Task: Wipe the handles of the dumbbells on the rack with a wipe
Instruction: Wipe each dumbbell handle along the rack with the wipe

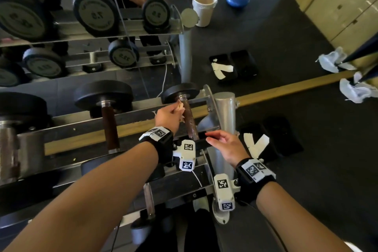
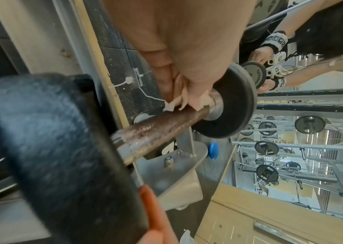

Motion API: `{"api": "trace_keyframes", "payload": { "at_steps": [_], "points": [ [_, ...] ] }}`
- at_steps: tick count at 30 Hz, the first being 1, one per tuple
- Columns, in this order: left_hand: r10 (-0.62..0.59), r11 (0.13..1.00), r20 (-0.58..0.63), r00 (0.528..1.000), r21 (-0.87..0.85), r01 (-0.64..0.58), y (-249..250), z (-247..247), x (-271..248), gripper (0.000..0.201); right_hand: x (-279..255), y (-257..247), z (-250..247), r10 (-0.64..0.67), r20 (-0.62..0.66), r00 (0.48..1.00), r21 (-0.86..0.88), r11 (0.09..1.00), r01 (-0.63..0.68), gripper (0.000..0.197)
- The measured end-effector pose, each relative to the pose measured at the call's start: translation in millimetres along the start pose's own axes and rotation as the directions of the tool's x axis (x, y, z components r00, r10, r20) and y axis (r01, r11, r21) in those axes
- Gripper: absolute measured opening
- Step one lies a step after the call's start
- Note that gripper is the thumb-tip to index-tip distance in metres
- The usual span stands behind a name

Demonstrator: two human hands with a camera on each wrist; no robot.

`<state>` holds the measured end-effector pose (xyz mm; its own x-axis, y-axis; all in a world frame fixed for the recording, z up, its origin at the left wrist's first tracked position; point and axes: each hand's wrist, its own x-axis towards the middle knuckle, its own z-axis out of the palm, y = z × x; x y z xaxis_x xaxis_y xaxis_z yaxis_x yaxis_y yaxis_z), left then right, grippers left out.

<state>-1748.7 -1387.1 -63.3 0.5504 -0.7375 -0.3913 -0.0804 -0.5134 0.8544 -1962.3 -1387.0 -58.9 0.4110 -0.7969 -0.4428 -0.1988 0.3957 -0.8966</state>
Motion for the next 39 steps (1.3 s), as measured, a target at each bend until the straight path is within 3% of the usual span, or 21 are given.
{"api": "trace_keyframes", "payload": {
  "at_steps": [3,6,9,12,15,19,23,27,29,30,33,35,39],
  "points": [
    [0.017,1.000,-0.005,1.000,0.004,-0.017,-6.1,4.1,-14.8,0.025,-0.1,0.4,1.1,0.001,-0.002,1.000,0.043,0.999,-0.001,0.019],
    [-0.040,0.997,0.129,0.991,0.070,0.031,-18.5,3.8,-34.1,0.016,-1.1,0.6,0.4,-0.013,0.008,1.000,0.050,0.999,0.012,0.018],
    [-0.039,0.962,0.272,0.961,0.270,-0.038,-24.2,-2.7,-43.3,0.031,-2.7,1.2,-0.1,-0.017,0.009,1.000,0.035,0.999,0.017,0.017],
    [-0.052,0.988,0.205,0.977,0.152,0.021,-13.3,-12.0,-35.4,0.023,-1.7,1.8,0.3,-0.016,0.007,1.000,0.025,1.000,0.016,0.017],
    [-0.018,0.999,0.004,1.000,0.030,0.018,4.6,-17.1,-20.7,0.027,-0.3,3.6,-0.7,-0.020,0.003,1.000,0.006,1.000,0.020,0.018],
    [0.065,0.997,0.018,0.998,0.049,-0.066,12.7,-6.7,-15.4,0.024,1.0,7.4,-2.1,-0.031,0.008,0.999,0.005,0.999,0.031,0.018],
    [0.102,0.950,0.127,0.987,0.281,-0.134,-7.2,0.5,-28.1,0.031,1.0,10.1,-2.5,-0.046,0.002,0.999,-0.021,0.999,0.046,0.016],
    [0.081,0.780,0.352,0.933,0.560,-0.279,-22.0,-4.4,-39.9,0.038,0.3,10.8,-2.8,-0.044,-0.002,0.999,-0.057,0.997,0.044,0.018],
    [0.037,0.806,0.348,0.937,0.543,-0.233,-21.6,-7.6,-39.7,0.036,1.1,10.8,-3.2,-0.038,-0.001,0.999,-0.055,0.998,0.038,0.017],
    [0.030,0.861,0.309,0.950,0.475,-0.182,-21.3,-9.6,-37.5,0.034,1.6,10.9,-3.2,-0.037,0.004,0.999,-0.056,0.998,0.037,0.017],
    [-0.001,0.992,0.063,0.998,0.123,-0.007,-14.4,-19.2,-27.1,0.030,3.4,11.7,-3.7,-0.034,0.013,0.999,-0.051,0.998,0.035,0.017],
    [0.019,0.997,-0.021,1.000,0.078,-0.017,-6.4,-21.8,-18.7,0.032,4.0,12.5,-4.7,-0.032,0.013,0.999,-0.057,0.998,0.033,0.018],
    [0.104,0.973,0.087,0.991,0.196,-0.119,3.9,-8.4,-12.5,0.041,3.3,14.3,-5.0,-0.035,0.003,0.999,-0.065,0.997,0.035,0.018]
  ]
}}
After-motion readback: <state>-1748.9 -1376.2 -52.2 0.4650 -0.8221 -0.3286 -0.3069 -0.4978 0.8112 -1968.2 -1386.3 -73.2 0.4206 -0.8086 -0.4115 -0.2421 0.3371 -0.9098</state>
